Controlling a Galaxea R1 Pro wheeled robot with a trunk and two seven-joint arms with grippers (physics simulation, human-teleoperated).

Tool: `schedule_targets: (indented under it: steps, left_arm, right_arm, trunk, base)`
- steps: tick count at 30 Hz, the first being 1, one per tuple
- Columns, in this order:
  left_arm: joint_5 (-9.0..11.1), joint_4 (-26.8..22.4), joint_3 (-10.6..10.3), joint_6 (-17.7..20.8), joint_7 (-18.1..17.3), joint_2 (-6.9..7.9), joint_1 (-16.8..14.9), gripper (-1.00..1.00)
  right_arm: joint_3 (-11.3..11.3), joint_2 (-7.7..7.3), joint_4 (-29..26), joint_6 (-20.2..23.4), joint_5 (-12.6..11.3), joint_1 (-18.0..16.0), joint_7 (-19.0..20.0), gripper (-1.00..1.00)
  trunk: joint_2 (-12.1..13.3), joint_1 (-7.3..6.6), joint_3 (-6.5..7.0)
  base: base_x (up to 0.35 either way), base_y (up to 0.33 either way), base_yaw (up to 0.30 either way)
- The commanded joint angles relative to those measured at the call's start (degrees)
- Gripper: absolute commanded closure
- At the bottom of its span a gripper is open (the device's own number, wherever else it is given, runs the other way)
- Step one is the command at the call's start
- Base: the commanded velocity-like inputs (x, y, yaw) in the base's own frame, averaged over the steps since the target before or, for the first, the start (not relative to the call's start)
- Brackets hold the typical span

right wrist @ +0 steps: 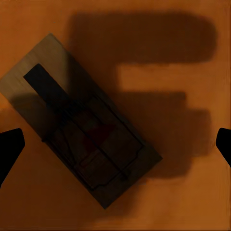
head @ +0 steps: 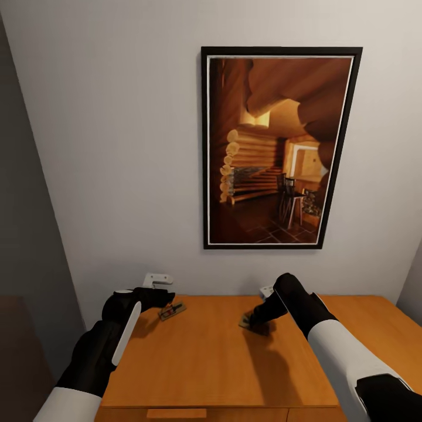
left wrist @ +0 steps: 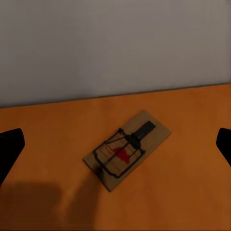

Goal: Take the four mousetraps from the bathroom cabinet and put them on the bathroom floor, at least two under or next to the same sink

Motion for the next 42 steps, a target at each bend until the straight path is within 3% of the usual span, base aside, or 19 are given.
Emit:
schedule_targets:
  steps: [1,27,42]
  left_arm:
    - [0.25,-0.05,0.03,0.27,0.04,-0.01,-0.05,-1.0]
    - [0.24,-0.07,0.12,0.21,-0.01,-0.01,-0.05,-1.0]
    - [0.33,-0.07,0.18,0.19,-0.01,-0.01,-0.05,-1.0]
  right_arm:
    - [0.23,-0.05,-0.08,0.09,0.6,-0.03,0.59,-1.0]
    - [0.18,0.54,0.18,0.09,-0.12,0.0,0.83,-1.0]
    - [0.35,0.63,0.82,0.09,0.24,0.01,4.49,-1.0]
  trunk:
    - [-0.05,0.02,-0.09]
    - [-0.05,0.02,-0.09]
    - [-0.05,0.02,-0.09]
  base:
    - [0.123,0.0,0.0]
    - [0.025,0.0,0.0]
    - [0.0,0.0,0.0]
